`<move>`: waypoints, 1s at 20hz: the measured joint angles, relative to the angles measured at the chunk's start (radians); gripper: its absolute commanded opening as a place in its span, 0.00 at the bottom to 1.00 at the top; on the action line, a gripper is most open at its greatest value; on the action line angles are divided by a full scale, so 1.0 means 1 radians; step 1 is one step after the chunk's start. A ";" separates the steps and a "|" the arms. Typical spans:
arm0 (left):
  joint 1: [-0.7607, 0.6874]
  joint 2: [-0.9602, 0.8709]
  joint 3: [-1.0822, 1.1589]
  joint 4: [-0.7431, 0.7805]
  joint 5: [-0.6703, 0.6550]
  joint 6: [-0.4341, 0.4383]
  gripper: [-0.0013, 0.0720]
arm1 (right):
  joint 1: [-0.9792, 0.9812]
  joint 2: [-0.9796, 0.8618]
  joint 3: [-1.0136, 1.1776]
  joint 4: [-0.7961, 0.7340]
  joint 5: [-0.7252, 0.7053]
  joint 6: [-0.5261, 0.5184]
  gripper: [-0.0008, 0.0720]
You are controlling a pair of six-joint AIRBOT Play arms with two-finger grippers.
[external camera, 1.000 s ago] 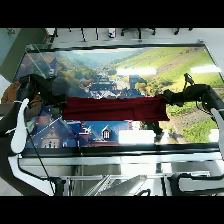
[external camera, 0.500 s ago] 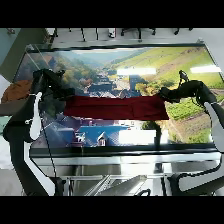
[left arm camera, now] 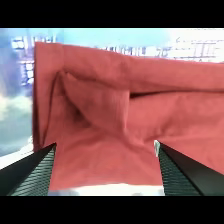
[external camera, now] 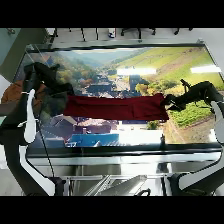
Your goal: Fold the shirts.
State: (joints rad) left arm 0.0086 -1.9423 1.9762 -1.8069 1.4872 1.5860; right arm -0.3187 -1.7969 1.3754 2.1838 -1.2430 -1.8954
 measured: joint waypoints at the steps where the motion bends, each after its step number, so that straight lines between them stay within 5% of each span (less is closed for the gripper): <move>1: 0.009 0.020 0.000 0.000 0.003 0.000 0.96 | -0.002 -0.014 0.002 0.020 -0.007 -0.013 0.98; 4: 0.037 0.083 0.000 0.000 0.002 -0.016 0.96 | 0.006 -0.045 0.003 0.063 -0.011 -0.046 0.94; 5: 0.045 0.101 0.000 0.000 0.000 -0.024 0.96 | 0.011 -0.051 0.003 0.069 -0.005 -0.054 0.66; 6: 0.051 0.119 0.000 0.000 -0.006 -0.031 0.74 | 0.017 -0.057 0.003 0.068 0.007 -0.060 0.36; 7: 0.055 0.134 0.000 -0.001 -0.008 -0.035 0.40 | 0.023 -0.063 0.002 0.071 0.011 -0.066 0.24; 8: 0.055 0.144 0.000 -0.002 -0.013 -0.041 0.18 | 0.030 -0.064 0.001 0.066 0.016 -0.076 0.10; 9: 0.053 0.154 0.000 -0.004 -0.013 -0.042 0.09 | 0.037 -0.066 0.001 0.069 0.019 -0.085 0.04; 14: -0.011 0.171 -0.010 -0.018 -0.047 -0.050 0.04 | 0.056 -0.060 0.002 0.076 0.038 -0.111 0.04; 20: -0.197 0.141 -0.165 -0.189 -0.280 -0.048 0.04 | 0.058 0.026 0.045 0.080 -0.017 -0.114 0.04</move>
State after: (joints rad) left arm -0.1886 -1.8011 1.8111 -1.9957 1.2076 1.5379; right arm -0.2607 -1.7714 1.4208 2.2639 -1.2602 -2.0090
